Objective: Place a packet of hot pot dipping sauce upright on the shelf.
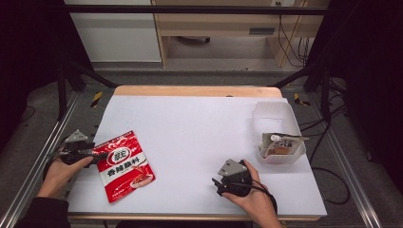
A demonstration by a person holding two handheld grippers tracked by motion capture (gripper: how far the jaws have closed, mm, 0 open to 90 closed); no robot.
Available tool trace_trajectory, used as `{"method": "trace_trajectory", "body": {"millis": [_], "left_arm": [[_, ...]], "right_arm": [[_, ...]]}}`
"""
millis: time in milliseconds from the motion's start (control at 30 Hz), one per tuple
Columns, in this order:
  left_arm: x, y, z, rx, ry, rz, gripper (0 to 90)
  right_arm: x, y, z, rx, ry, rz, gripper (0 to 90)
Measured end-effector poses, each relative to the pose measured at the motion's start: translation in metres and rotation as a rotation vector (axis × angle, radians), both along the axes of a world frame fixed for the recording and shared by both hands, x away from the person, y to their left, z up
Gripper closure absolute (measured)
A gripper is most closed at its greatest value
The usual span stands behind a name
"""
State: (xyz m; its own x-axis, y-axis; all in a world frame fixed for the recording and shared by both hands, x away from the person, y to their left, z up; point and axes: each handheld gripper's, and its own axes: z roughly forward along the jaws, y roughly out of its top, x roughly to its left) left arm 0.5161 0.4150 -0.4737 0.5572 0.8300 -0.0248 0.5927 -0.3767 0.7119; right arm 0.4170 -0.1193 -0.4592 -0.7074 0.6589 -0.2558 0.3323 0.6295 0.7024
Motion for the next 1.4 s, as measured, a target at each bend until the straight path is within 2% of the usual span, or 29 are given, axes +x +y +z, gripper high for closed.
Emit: {"method": "trace_trajectory", "body": {"millis": [100,467,667,867,967,1033,1267,1400], "left_arm": [[-0.002,-0.001,0.0,0.001,0.006,-0.01,20.0],[-0.022,0.001,0.014,-0.07,-0.016,-0.03,31.7],[-0.031,-0.004,0.019,-0.081,0.011,-0.059,34.3],[-0.027,-0.005,0.016,-0.07,0.033,-0.039,35.7],[-0.024,-0.003,0.015,-0.076,0.033,-0.012,44.8],[-0.023,-0.002,0.016,-0.078,0.021,0.003,55.6],[-0.019,-0.002,0.016,-0.035,0.01,0.024,80.1],[-0.016,-0.003,0.014,-0.006,0.007,0.03,88.3]], "right_arm": [[0.0,0.0,0.0,0.0,-0.001,-0.001,24.0],[0.0,-0.002,0.0,-0.006,-0.001,-0.003,23.7],[0.0,-0.003,0.0,-0.006,0.005,-0.007,23.6],[0.001,-0.003,-0.001,-0.014,0.009,0.002,23.5],[0.001,-0.001,-0.002,-0.017,0.013,0.003,23.4],[0.001,-0.001,-0.002,-0.016,0.014,0.007,23.4],[0.001,0.001,-0.002,-0.015,0.017,0.008,23.4],[0.001,0.001,-0.002,-0.015,0.016,0.01,23.3]]}}
